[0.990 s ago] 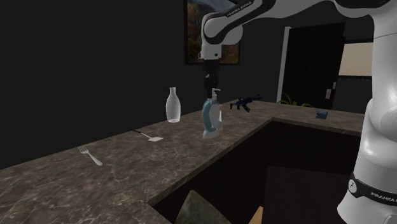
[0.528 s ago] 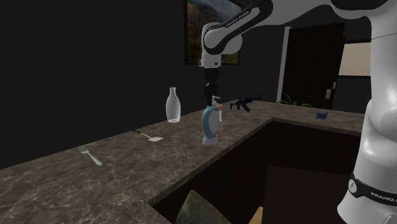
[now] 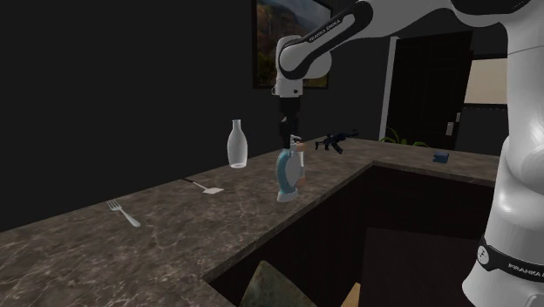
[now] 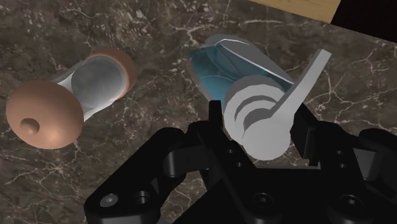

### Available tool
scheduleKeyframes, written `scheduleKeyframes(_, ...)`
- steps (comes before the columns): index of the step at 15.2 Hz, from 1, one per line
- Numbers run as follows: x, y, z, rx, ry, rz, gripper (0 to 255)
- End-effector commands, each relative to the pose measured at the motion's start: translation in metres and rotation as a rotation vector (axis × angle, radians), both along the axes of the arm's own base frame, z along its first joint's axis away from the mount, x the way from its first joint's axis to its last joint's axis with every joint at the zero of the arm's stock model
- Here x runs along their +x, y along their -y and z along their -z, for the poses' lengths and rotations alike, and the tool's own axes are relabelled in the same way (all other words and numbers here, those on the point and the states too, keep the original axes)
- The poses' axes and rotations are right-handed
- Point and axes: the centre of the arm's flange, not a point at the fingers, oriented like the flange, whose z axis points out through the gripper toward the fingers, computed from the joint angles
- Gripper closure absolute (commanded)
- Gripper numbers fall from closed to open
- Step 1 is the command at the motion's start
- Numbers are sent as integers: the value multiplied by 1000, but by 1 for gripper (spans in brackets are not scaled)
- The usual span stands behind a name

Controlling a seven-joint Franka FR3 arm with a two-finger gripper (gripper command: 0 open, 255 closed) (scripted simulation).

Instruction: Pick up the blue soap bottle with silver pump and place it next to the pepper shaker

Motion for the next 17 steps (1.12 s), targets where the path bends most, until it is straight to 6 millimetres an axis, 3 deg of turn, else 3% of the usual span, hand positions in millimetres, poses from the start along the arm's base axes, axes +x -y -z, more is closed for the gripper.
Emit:
scheduleKeyframes(1,0,0,0,0,0,0,255)
scheduleKeyframes(2,0,0,0,0,0,0,0)
scheduleKeyframes(7,0,0,0,0,0,0,0)
scheduleKeyframes(11,1,-2,-50,0,0,0,0)
scheduleKeyframes(17,1,-2,-50,0,0,0,0)
